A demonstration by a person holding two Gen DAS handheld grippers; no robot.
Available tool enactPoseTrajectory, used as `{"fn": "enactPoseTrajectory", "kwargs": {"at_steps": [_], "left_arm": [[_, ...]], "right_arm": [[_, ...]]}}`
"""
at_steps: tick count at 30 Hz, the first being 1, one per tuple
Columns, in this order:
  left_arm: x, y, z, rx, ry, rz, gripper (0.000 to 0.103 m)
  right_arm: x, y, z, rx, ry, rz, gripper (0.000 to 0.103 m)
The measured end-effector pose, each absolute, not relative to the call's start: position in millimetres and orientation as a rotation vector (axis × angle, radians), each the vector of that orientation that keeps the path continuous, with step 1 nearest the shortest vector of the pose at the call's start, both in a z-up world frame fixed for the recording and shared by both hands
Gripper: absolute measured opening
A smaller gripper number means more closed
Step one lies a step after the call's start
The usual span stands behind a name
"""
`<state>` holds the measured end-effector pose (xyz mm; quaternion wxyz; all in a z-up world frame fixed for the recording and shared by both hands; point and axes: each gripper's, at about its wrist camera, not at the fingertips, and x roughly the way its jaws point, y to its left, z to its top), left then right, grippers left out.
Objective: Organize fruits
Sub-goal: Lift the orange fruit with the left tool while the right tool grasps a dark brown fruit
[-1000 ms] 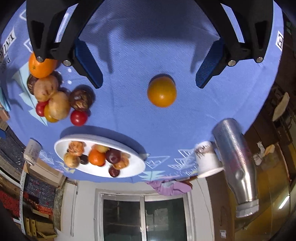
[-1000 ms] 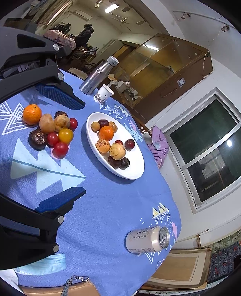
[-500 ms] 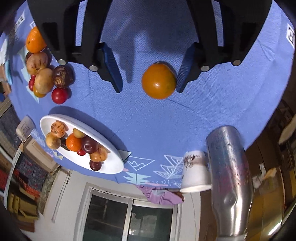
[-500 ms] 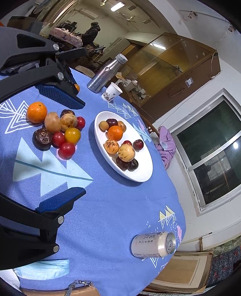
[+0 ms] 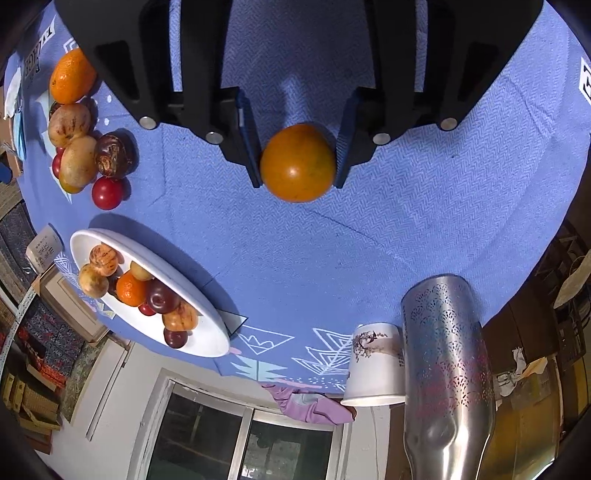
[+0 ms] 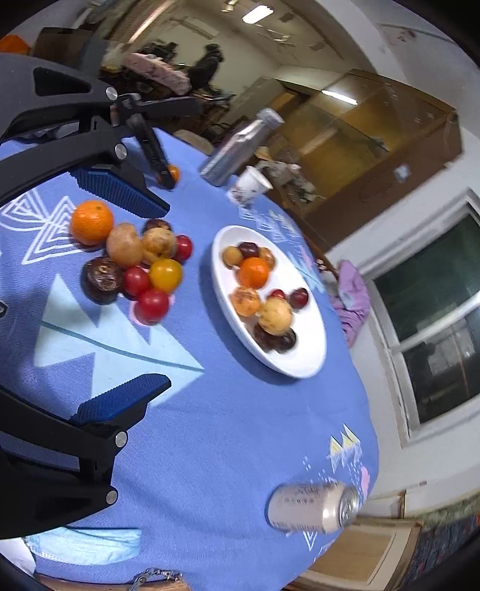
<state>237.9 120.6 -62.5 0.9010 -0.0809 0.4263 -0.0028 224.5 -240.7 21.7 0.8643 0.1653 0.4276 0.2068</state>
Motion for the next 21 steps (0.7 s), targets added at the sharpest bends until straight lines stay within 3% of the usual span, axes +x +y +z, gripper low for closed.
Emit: {"fn": "enactPoseTrajectory", "kwargs": {"at_steps": [6, 11, 21], "left_arm": [[231, 118, -60, -0.168, 0.879, -0.023, 0.037], [228, 121, -57, -0.185, 0.87, -0.025, 0.037], [225, 120, -54, -0.19, 0.862, -0.039, 0.037]], "right_arm": [[221, -204, 1, 0.193, 1.01, 0.525, 0.084], [219, -182, -16, 0.075, 1.058, 0.539, 0.059], [210, -153, -33, -0.143, 1.021, 0.462, 0.056]]}}
